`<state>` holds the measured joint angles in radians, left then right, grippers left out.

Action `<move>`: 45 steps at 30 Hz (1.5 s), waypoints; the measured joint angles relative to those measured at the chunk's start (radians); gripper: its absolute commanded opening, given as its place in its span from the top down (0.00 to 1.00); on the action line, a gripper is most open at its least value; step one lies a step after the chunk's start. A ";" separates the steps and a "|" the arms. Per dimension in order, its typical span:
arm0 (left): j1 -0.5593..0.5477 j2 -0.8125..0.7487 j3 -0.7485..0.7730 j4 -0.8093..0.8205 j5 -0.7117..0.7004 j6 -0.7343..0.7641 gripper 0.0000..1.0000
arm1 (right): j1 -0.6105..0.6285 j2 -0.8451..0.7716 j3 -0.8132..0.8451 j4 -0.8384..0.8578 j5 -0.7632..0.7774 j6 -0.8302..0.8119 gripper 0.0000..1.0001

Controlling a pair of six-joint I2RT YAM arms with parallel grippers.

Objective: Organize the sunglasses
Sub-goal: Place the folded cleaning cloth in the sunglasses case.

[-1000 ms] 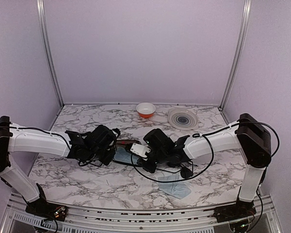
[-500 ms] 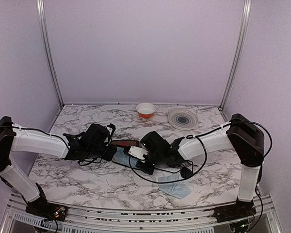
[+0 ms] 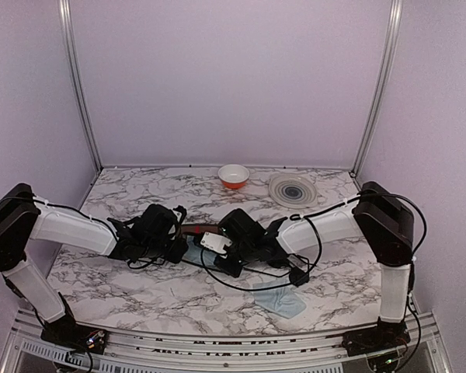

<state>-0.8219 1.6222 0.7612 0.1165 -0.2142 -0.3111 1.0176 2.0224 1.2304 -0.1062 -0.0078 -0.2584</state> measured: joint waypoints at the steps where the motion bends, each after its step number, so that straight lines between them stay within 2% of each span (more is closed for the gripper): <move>1: 0.000 0.000 -0.006 0.002 0.002 0.000 0.60 | 0.000 0.005 0.006 0.000 0.002 0.001 0.90; 6: 0.000 -0.013 -0.021 0.005 0.005 0.000 0.60 | -0.001 0.038 0.046 -0.007 0.000 0.016 1.00; 18: 0.000 -0.052 -0.062 0.008 0.013 -0.015 0.65 | -0.001 0.051 0.077 -0.033 0.019 0.021 1.00; 22: 0.000 -0.050 -0.064 0.010 0.024 -0.023 0.73 | -0.001 0.051 0.084 -0.055 0.027 0.018 1.00; 27: 0.000 -0.035 -0.064 0.014 0.038 -0.033 0.79 | -0.001 0.051 0.092 -0.071 0.037 0.017 1.00; 38: -0.001 -0.009 -0.082 0.004 0.042 -0.085 0.74 | -0.001 0.051 0.096 -0.082 0.039 0.019 1.00; 45: -0.008 -0.074 -0.124 -0.002 0.062 -0.122 0.73 | -0.001 0.051 0.101 -0.092 0.041 0.019 1.00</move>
<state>-0.8303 1.5478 0.6376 0.1146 -0.1524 -0.4332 1.0164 2.0739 1.3312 -0.1986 0.0330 -0.2390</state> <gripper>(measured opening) 0.265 0.006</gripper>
